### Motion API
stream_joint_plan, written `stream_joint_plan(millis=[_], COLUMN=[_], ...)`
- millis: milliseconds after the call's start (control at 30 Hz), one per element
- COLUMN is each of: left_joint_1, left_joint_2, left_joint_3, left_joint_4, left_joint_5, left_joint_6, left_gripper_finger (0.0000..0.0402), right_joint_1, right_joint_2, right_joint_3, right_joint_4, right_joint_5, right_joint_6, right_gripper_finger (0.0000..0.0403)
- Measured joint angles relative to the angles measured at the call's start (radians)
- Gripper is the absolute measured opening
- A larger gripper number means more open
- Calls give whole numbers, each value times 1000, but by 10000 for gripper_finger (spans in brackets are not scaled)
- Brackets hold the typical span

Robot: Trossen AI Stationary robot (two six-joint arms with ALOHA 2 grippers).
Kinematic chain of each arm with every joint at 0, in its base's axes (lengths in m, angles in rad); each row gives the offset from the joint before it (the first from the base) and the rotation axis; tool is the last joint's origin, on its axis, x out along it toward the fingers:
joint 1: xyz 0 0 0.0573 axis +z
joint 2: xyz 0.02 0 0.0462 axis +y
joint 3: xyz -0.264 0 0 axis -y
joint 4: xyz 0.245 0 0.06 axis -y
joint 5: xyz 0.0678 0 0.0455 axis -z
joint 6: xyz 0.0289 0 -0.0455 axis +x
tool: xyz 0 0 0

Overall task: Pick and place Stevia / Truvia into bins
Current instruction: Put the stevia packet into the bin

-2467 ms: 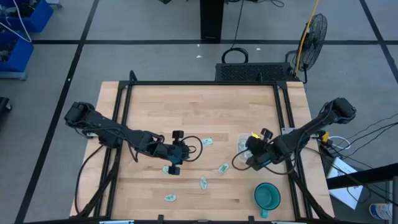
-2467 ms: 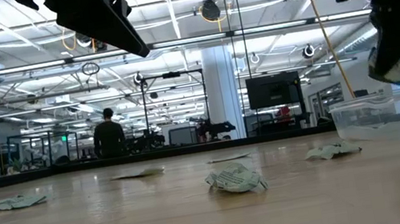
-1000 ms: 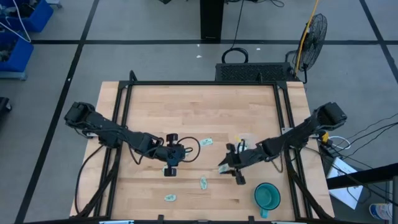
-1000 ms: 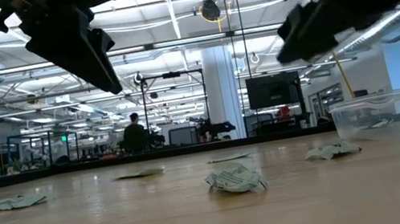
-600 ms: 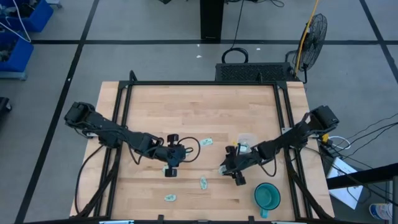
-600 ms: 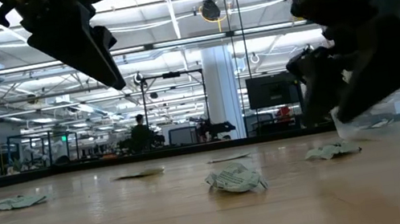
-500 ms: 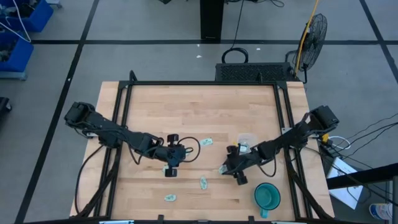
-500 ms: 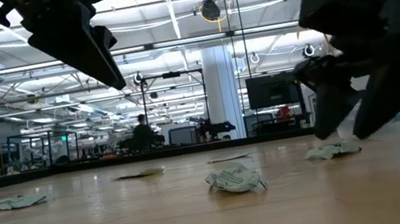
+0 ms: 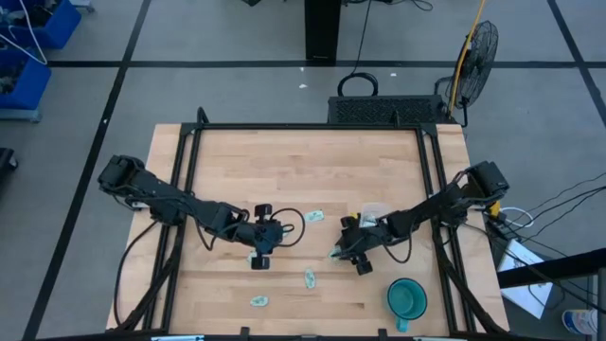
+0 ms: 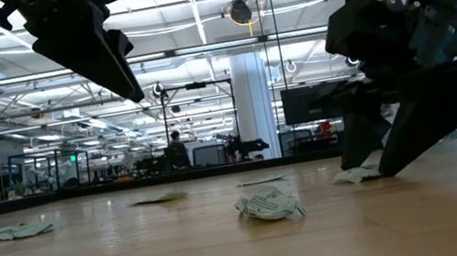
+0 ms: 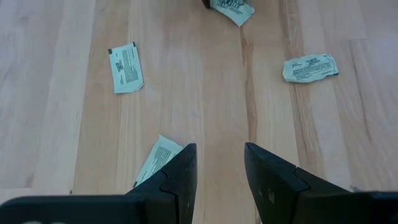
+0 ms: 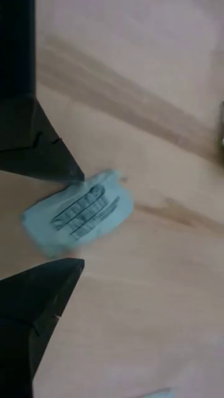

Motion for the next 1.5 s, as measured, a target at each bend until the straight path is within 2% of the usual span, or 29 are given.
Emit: stream_joint_plan(millis=[67, 300, 667, 867, 1000, 1100, 1200, 1267, 1367, 1500], left_joint_1=[0, 0, 0, 0, 0, 0, 0, 0, 0, 0], left_joint_2=[0, 0, 0, 0, 0, 0, 0, 0, 0, 0], left_joint_3=[0, 0, 0, 0, 0, 0, 0, 0, 0, 0], left_joint_4=[-1, -4, -5, -5, -6, -10, -10, -10, -10, -10], left_joint_5=[0, 0, 1, 1, 2, 2, 2, 2, 2, 2], left_joint_6=[0, 4, 28, 33, 32, 30, 30, 31, 32, 33], left_gripper_finger=[140, 140, 140, 140, 140, 140, 140, 140, 140, 140], right_joint_1=[-7, -18, -17, -18, -18, -15, -15, -15, -4, 26], right_joint_2=[16, 29, 25, -67, -213, -355, -479, -539, -589, -595], right_joint_3=[1, 1, -3, -3, -3, -2, -2, -7, -48, -127], right_joint_4=[23, 15, 66, 49, -105, -311, -570, -694, -752, -669], right_joint_5=[-35, -46, -22, 42, 126, 230, 293, 293, 233, 214], right_joint_6=[0, -1, -1, -2, -2, 37, 197, 335, 473, 514], right_gripper_finger=[208, 205, 136, 123, 123, 122, 121, 121, 121, 121])
